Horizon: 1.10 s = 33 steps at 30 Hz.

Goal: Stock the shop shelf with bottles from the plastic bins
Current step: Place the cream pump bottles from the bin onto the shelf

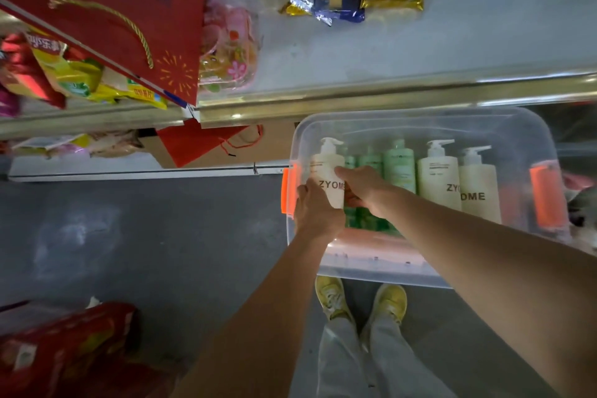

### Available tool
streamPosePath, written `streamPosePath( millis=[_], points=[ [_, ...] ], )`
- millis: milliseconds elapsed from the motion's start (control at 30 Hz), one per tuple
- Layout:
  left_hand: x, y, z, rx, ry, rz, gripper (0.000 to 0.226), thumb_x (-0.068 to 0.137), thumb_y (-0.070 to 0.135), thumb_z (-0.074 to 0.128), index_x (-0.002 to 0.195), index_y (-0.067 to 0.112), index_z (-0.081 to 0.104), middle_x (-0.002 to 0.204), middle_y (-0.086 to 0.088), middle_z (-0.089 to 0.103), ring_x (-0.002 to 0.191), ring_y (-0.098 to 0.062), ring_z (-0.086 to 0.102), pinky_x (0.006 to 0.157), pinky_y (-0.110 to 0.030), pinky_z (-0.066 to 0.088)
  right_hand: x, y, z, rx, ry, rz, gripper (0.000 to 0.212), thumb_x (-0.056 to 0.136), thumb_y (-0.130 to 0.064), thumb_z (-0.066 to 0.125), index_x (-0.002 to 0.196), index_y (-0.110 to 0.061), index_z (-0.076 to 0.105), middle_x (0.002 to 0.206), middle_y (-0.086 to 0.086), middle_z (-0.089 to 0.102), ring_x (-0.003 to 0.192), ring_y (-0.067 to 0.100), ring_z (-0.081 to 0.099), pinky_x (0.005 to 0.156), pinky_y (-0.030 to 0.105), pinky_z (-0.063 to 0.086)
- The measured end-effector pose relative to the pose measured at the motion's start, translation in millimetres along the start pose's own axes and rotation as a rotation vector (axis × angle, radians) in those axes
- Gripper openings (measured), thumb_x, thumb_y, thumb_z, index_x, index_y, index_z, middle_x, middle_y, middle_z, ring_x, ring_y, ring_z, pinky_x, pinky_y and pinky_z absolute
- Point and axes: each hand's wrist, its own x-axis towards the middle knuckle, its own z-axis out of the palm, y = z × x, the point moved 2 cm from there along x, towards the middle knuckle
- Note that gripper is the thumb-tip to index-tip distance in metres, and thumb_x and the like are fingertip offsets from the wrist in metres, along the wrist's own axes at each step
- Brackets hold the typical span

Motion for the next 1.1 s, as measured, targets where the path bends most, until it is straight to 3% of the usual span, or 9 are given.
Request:
streamPosePath(
  millis=[133,233,333,467,567,667,733,900,1100],
  points=[
    [5.7,-6.8,-0.1,-0.26,-0.037,-0.024,0.07,0.077,-0.003,0.052,0.142,0.016,0.036,0.131,-0.005,0.05,0.119,-0.026,0.053,0.094,-0.038,0.05,-5.1,-1.2,7.5,-0.025,0.004,-0.007,0.04,0.081,-0.029,0.075,0.111,-0.007,0.06,0.107,0.009,0.068,0.09,0.023,0.064,0.074,0.033,0.053],
    [10.4,-11.1,-3.3,-0.435,-0.074,-0.071,0.061,0.077,-0.008,0.044,0.135,0.012,0.044,0.13,-0.005,0.057,0.118,-0.026,0.056,0.096,-0.043,0.051,-10.3,-4.5,7.0,-0.111,0.046,-0.01,0.037,0.071,-0.023,0.084,0.093,-0.011,0.056,0.092,0.007,0.065,0.075,0.02,0.06,0.062,0.03,0.05],
    [12.3,-6.3,-4.9,-0.466,-0.118,-0.06,0.043,0.085,-0.006,0.042,0.125,0.007,0.052,0.12,-0.006,0.063,0.109,-0.024,0.059,0.081,-0.033,0.053,-13.0,-8.4,4.0,-0.152,0.051,-0.001,0.044,0.063,-0.025,0.089,0.081,-0.015,0.05,0.083,0.003,0.06,0.072,0.019,0.06,0.068,0.032,0.053],
    [14.3,1.6,-9.7,-0.622,-0.189,-0.15,0.029,0.094,0.007,0.039,0.118,0.007,0.055,0.088,-0.002,0.06,0.076,-0.014,0.053,0.06,-0.023,0.039,-13.8,-7.7,-1.9,-0.185,0.078,-0.014,0.038,0.073,-0.023,0.082,0.094,-0.01,0.053,0.094,0.006,0.063,0.078,0.02,0.059,0.059,0.025,0.047],
    [15.0,11.3,-14.1,-0.815,-0.243,-0.232,0.025,0.101,0.026,0.039,0.111,0.014,0.059,0.081,0.001,0.061,0.074,-0.012,0.056,0.067,-0.024,0.044,-16.5,-4.5,-5.5,-0.173,0.065,-0.054,0.038,0.07,-0.019,0.082,0.099,-0.007,0.061,0.101,0.007,0.069,0.077,0.017,0.063,0.058,0.024,0.05],
    [21.8,26.0,-24.5,-0.831,-0.209,-0.188,0.031,0.1,0.04,0.044,0.115,0.016,0.057,0.1,-0.004,0.065,0.088,-0.019,0.063,0.084,-0.033,0.052,-29.0,-10.0,-6.4,-0.171,0.07,-0.11,0.078,0.045,-0.034,0.089,0.112,-0.011,0.055,0.1,0.006,0.068,0.087,0.019,0.065,0.071,0.031,0.054],
    [24.8,35.6,-36.3,-0.825,-0.17,-0.153,0.038,0.097,0.044,0.049,0.117,0.013,0.056,0.108,-0.011,0.065,0.096,-0.025,0.064,0.095,-0.044,0.052,-39.0,-15.5,-9.5,-0.221,0.055,-0.151,0.089,0.036,-0.039,0.084,0.114,-0.013,0.049,0.1,0.006,0.066,0.087,0.022,0.065,0.076,0.038,0.057],
    [13.2,55.8,-72.1,-0.809,-0.045,-0.018,0.028,0.092,0.031,0.062,0.112,0.012,0.063,0.088,-0.005,0.066,0.071,-0.017,0.062,0.07,-0.034,0.055,-77.3,-36.5,-16.9,-0.391,-0.001,-0.284,0.071,0.061,-0.025,0.082,0.117,-0.018,0.039,0.1,0.005,0.06,0.085,0.022,0.065,0.072,0.043,0.059],
    [-22.2,78.7,-113.5,-0.747,0.006,0.097,0.017,0.095,0.032,0.057,0.086,0.017,0.061,0.084,-0.009,0.066,0.071,-0.023,0.061,0.075,-0.042,0.054,-129.4,-64.0,-25.5,-0.316,-0.04,-0.372,0.059,0.065,-0.019,0.082,0.112,-0.018,0.046,0.098,0.006,0.064,0.081,0.018,0.066,0.071,0.039,0.059]
  ],
)
